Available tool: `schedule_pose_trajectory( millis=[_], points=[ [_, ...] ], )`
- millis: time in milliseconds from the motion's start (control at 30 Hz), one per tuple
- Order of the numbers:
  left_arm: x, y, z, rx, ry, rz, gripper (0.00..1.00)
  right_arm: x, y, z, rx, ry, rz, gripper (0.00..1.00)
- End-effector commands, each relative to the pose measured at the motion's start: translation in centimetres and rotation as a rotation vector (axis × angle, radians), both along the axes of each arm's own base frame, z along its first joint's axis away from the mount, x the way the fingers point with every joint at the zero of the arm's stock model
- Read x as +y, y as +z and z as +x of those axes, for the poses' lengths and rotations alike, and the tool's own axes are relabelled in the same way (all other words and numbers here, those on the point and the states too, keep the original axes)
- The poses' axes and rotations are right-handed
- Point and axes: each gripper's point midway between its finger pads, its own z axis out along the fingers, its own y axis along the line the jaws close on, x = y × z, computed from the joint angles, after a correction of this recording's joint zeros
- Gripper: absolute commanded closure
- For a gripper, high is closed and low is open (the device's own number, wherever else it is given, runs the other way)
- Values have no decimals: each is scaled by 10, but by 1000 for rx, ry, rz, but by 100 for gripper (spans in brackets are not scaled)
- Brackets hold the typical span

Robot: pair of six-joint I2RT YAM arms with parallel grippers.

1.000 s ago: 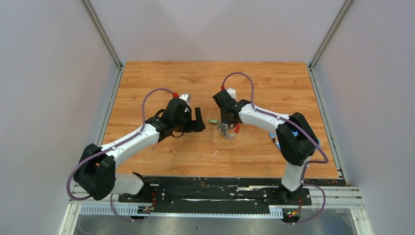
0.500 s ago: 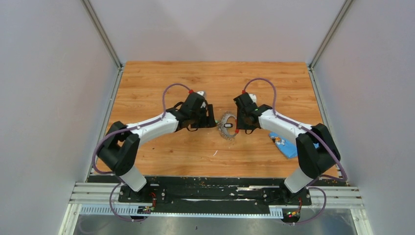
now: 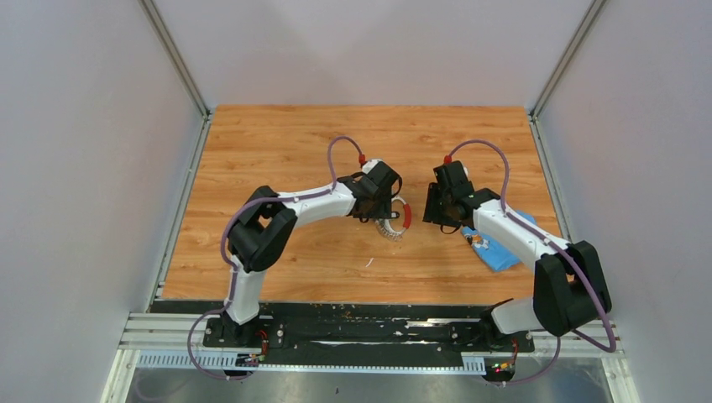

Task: Remove the keys from the keyring

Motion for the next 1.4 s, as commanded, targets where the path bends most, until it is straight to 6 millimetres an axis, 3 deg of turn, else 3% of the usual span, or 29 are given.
schedule_pose_trajectory(
  millis=[0,133,200,300,367,433,700,1067,1367],
  points=[
    [-8,-4,10,-24,27,64,38,0,-8,-4,21,21,23,54],
    [-16,-13,12,-17,21,73,46,-2,-12,-1,24,22,26,54],
    [-15,-22,11,-4,24,90,58,-2,-16,1,35,24,48,54],
    [-13,-33,9,22,11,100,90,3,-19,4,51,43,100,53],
    [-16,-36,6,53,-16,49,100,8,-21,6,61,56,144,52],
    [-20,-34,5,70,-36,-36,100,15,-23,9,62,73,207,49],
    [0,-29,0,190,-47,-264,100,38,-33,14,101,67,383,44],
    [1,-38,-12,281,-95,-328,100,60,-58,31,153,15,500,48],
    [-5,16,-11,306,-60,-605,100,58,-59,22,140,20,507,46]
  ],
)
